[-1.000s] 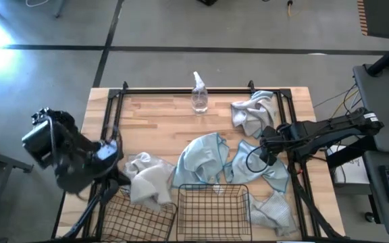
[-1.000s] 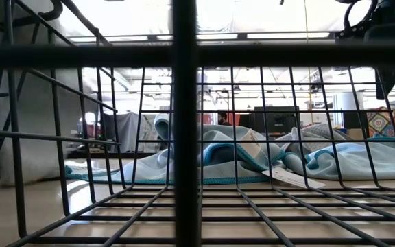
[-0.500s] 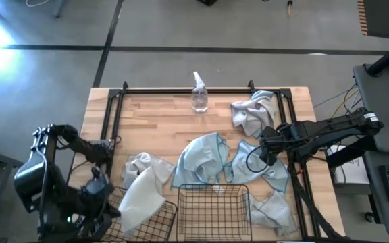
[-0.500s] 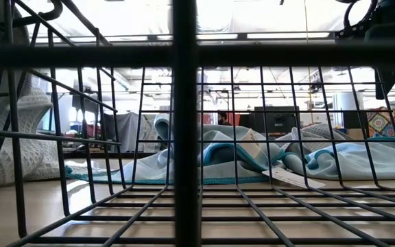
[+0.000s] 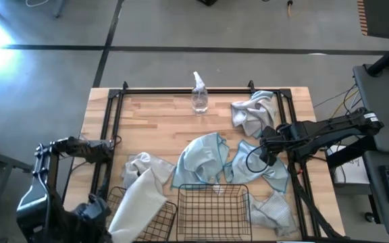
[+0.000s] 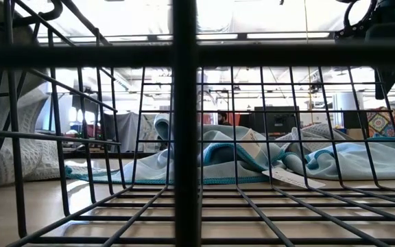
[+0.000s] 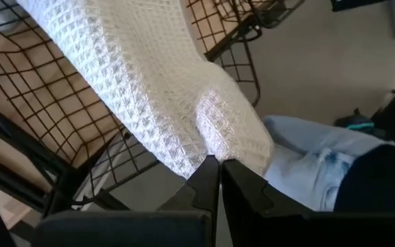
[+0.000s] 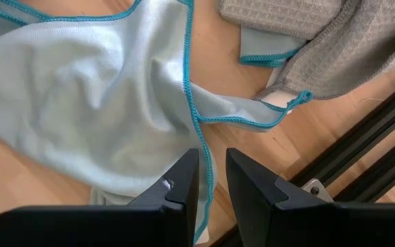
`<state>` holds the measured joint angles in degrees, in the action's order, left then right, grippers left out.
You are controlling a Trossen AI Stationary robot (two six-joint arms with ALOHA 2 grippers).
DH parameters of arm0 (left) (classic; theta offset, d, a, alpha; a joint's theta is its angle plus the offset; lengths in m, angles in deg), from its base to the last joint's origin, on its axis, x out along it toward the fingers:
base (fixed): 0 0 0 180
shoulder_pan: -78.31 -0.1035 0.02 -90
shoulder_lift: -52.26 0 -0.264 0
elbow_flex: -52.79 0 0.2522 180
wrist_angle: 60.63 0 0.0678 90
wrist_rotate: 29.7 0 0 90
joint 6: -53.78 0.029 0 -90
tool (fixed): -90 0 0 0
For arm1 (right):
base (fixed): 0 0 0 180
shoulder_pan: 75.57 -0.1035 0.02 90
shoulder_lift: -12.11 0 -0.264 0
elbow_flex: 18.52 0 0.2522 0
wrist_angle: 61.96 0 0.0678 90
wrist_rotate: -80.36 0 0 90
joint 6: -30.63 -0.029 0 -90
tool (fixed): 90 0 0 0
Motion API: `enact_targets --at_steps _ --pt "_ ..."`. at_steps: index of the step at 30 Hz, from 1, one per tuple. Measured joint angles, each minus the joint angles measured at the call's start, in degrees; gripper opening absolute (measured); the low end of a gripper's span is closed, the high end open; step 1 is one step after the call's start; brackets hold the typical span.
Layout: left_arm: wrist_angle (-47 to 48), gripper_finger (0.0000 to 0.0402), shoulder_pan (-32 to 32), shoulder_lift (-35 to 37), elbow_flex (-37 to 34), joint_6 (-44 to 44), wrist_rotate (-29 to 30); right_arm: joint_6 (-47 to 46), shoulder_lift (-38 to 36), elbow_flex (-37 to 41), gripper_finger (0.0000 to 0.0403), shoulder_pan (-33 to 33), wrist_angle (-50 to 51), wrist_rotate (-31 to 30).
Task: Sort microfiber towel by color & place in baskets
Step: Put the top left gray microfiber towel into the left black wire basket
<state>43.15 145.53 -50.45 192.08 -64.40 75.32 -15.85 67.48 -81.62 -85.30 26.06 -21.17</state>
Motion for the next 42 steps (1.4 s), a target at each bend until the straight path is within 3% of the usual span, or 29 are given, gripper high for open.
enact_targets --at_steps 11,15,21,25,31,37,42 --pt "-0.07 0.0 3.86 -4.23 0.35 -12.32 -5.57 0.16 0.0 0.0 0.0068 0.0 -0.02 0.07" --pt "0.0 0.0 3.25 -4.38 0.33 -9.49 -4.57 0.17 0.0 0.0 0.0068 0.0 -0.02 0.13" --pt "0.01 0.0 2.37 -4.38 -0.09 -0.57 4.4 0.07 0.0 0.0 0.0068 0.0 -0.07 0.15" --pt "-0.01 0.0 1.5 -4.38 -1.36 5.29 7.31 0.0 0.0 0.0 0.0068 0.02 -0.22 0.97" --pt "-0.03 0.0 0.38 -4.34 -7.27 8.64 6.74 -0.01 0.0 0.0 0.0068 0.01 -0.23 1.51" --pt "0.01 0.0 -0.26 -4.29 -13.99 7.16 2.19 -0.04 0.0 0.0 0.0068 0.02 -0.24 1.6" --pt "-0.02 0.0 -0.26 -4.29 -17.93 4.72 1.93 -0.62 0.0 0.0 0.0068 0.02 -0.24 1.7"
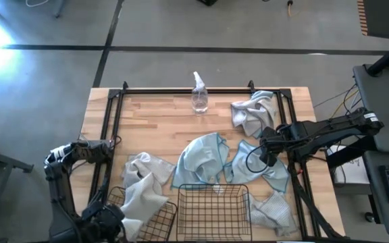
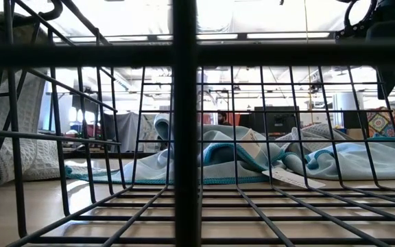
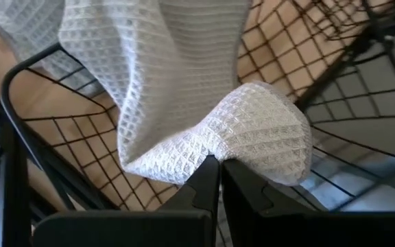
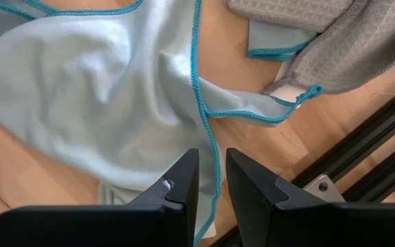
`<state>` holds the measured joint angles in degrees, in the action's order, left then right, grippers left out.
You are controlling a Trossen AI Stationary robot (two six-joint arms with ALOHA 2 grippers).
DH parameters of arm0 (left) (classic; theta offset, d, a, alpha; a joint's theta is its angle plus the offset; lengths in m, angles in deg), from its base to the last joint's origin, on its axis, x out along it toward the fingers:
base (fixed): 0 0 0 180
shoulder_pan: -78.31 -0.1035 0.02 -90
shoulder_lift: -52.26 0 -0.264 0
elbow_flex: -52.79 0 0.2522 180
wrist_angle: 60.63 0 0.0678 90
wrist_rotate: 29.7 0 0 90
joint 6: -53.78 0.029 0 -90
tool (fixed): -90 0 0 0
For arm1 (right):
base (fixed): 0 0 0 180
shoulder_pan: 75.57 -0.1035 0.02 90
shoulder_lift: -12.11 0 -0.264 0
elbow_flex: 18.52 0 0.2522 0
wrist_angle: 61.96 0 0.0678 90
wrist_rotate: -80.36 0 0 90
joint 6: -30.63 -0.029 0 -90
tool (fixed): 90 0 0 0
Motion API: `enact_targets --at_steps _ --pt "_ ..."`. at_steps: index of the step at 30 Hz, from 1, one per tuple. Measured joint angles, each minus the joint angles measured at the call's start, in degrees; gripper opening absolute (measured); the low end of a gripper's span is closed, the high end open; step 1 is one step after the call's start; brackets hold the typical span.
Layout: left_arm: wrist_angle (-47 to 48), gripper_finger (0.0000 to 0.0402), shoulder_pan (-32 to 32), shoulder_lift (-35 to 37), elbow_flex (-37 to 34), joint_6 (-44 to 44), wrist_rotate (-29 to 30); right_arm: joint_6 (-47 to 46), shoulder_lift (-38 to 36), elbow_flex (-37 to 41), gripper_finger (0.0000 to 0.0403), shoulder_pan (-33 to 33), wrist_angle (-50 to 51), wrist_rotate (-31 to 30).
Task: Sort microfiber towel by color & place in baskets
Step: Put the top left gray microfiber towel into the left black wire basket, then put the middle left gray microfiber towel into the left black wire basket
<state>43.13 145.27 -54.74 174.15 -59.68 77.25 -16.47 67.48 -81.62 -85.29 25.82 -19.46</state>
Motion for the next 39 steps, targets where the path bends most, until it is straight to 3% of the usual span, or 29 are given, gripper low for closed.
enact_targets --at_steps 14,25,31,39 --pt "0.05 0.0005 -1.93 0.15 -2.77 -0.62 -0.01 -0.47 0.0 0.0 0.0068 0.0 -0.02 -0.03" --pt "0.02 0.0095 -2.64 0.35 1.51 -0.07 -0.01 -0.47 0.0 0.0 0.0068 -0.01 -1.22 -0.17" --pt "0.02 0.0136 -4.89 0.38 0.11 8.38 0.0 -0.44 0.0 0.0 0.0068 0.0 -1.53 -0.22" --pt "-0.04 0.0144 -13.25 5.09 -5.93 22.7 1.33 -0.32 0.0 -0.02 0.0068 0.01 -2.47 -0.2"
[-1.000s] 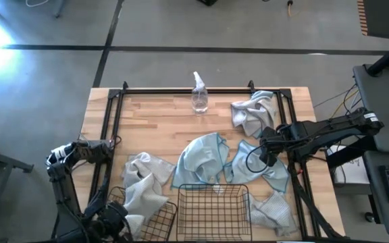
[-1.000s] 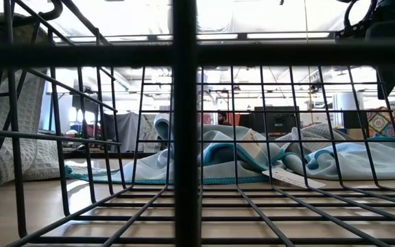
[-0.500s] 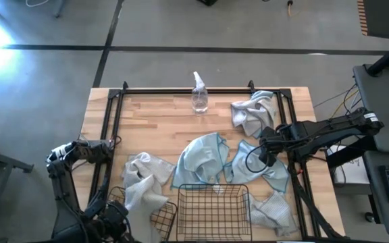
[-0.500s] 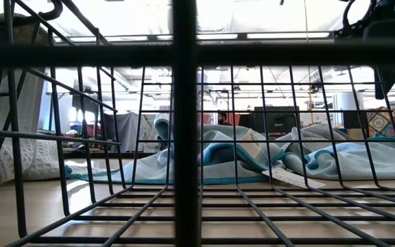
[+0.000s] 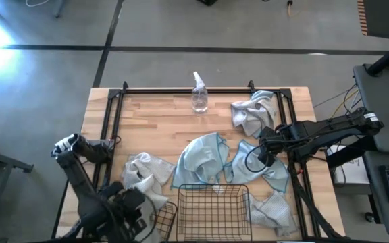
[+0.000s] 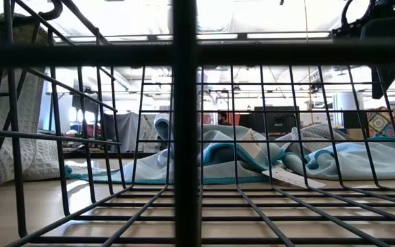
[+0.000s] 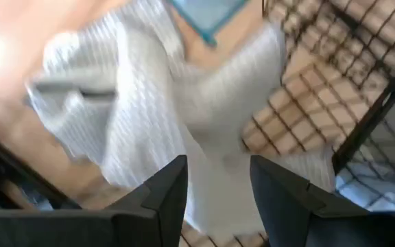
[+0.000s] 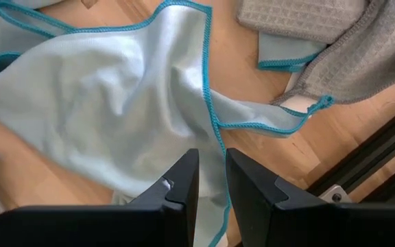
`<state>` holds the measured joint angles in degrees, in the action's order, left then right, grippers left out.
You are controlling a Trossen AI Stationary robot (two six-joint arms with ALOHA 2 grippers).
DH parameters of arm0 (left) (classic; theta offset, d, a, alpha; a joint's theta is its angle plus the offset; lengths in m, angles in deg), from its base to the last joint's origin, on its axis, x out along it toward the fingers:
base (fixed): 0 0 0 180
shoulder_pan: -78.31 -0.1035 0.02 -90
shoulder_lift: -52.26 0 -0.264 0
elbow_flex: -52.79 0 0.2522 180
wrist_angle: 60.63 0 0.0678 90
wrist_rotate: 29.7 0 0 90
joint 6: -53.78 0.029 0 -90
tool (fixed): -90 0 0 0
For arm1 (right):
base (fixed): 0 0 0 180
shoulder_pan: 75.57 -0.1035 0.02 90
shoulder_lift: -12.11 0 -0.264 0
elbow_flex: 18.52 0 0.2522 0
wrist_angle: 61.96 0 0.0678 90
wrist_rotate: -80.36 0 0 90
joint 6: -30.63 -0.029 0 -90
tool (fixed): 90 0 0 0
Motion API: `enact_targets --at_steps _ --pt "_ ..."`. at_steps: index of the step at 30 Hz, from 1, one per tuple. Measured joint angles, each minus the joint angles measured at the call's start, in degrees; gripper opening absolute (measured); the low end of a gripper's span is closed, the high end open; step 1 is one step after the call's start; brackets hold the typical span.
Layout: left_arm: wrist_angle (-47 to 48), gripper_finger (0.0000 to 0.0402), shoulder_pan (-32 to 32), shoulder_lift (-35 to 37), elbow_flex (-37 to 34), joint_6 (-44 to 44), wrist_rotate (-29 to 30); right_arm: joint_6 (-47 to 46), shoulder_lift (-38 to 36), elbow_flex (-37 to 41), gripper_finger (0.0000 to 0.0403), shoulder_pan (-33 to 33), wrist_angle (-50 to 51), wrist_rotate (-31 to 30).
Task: Sort microfiber towel by color & place in baskets
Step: Put the middle left gray microfiber towel into the left black wire basket
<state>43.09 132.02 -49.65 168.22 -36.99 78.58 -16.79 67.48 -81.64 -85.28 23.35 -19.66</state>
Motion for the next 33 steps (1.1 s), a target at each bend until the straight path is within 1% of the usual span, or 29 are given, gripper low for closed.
enact_targets --at_steps 6,10,18,21,24,26,33 --pt "0.01 0.0144 -4.17 7.47 -4.25 6.55 3.72 0.02 0.0 0.0 0.0068 -0.02 0.0 0.0" --pt "0.07 0.0144 -8.2 12.76 -8.91 10.58 7.06 0.68 0.0 0.0 0.0068 -0.02 -0.08 -0.02" --pt "-0.13 0.0144 -18.38 22.8 -21.21 19.33 7.33 0.91 0.0 0.0 0.0068 0.0 -0.09 -0.02" --pt "-1.81 0.0144 -21.62 26.52 -26.22 21.7 7.13 0.94 0.0 0.0 0.0068 0.0 -0.11 -0.02" --pt "-3.98 0.0144 -23.82 30.48 -31.49 22.47 5.55 0.94 0.0 0.02 0.0068 0.0 -0.11 -0.02" --pt "-5.67 0.0144 -24.5 32.98 -35.32 22.16 2.94 0.94 0.0 0.0 0.0068 -0.02 -0.15 -0.02" --pt "-15.61 0.0144 -24.58 40.47 -46.24 16.71 -5.4 0.94 0.0 0.0 0.0068 0.0 -0.31 -0.04"
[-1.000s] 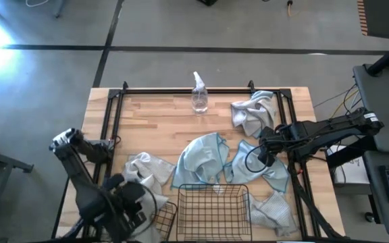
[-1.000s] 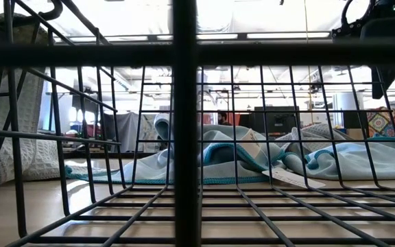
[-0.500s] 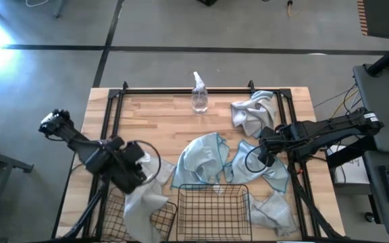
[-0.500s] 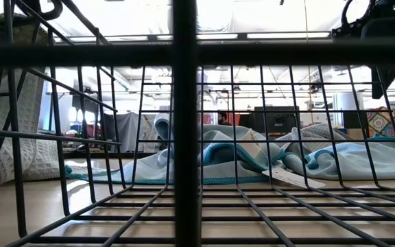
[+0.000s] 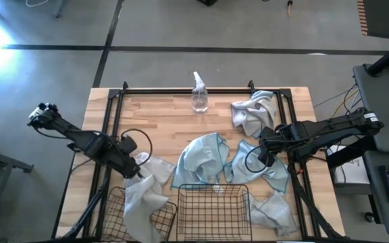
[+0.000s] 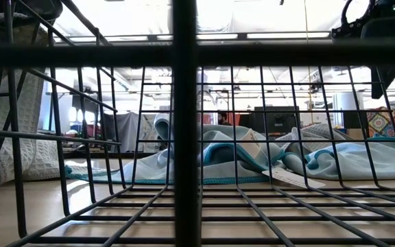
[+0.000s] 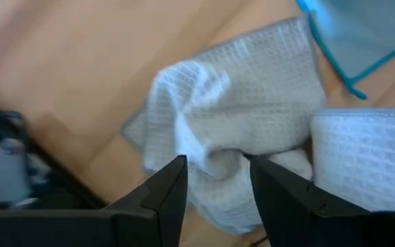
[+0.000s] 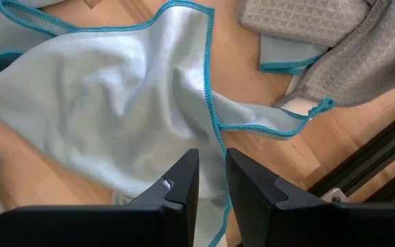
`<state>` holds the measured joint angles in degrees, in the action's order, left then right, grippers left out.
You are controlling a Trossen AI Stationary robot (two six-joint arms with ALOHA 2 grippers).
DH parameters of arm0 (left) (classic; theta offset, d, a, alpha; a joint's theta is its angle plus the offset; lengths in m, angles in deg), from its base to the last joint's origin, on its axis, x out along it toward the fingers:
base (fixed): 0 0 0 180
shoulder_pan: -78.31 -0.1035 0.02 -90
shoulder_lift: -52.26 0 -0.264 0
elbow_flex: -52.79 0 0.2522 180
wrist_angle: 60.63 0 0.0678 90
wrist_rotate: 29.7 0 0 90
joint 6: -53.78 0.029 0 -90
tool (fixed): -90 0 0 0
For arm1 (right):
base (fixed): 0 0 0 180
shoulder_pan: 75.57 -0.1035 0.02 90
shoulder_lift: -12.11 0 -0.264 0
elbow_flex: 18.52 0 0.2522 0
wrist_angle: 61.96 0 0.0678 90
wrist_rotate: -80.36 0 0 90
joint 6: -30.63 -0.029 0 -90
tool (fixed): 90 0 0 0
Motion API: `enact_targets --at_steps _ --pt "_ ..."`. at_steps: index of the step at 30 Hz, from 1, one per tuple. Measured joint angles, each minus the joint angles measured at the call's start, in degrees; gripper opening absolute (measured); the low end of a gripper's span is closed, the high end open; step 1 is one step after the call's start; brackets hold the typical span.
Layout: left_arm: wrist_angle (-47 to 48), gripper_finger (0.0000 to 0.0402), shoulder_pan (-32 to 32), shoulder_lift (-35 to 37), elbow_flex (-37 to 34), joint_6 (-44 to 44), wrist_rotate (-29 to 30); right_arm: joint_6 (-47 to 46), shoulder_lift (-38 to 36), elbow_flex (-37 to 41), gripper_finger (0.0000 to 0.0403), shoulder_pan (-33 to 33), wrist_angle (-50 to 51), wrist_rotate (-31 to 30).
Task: Sort microfiber towel by color & place in baskets
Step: Put the middle left gray microfiber towel into the left black wire basket
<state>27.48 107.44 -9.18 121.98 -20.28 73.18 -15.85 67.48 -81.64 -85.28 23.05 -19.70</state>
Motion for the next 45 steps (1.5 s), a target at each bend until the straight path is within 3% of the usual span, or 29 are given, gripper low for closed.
enact_targets --at_steps 9,19,25,36,45 --pt "-3.96 0.0144 -0.01 3.71 -8.77 -5.05 -3.43 0.0 0.0 0.0 0.0068 0.0 0.0 0.0" --pt "-9.43 0.0144 -0.01 4.85 -12.63 -8.21 -6.62 -0.02 0.0 0.0 0.0068 0.0 -0.02 0.0" --pt "-11.1 0.0144 -0.05 4.47 -14.02 -8.56 -6.4 -0.02 0.0 0.0 0.0068 0.0 -0.11 0.0" --pt "-26.06 0.0144 -0.09 4.45 -22.3 -9.99 -6.41 -0.04 0.0 0.0 0.0068 0.0 -0.24 0.0" --pt "-27.37 0.0143 -0.09 4.42 -25.59 -13.64 -6.47 -0.04 0.0 0.0 0.0068 0.0 -0.42 0.0"
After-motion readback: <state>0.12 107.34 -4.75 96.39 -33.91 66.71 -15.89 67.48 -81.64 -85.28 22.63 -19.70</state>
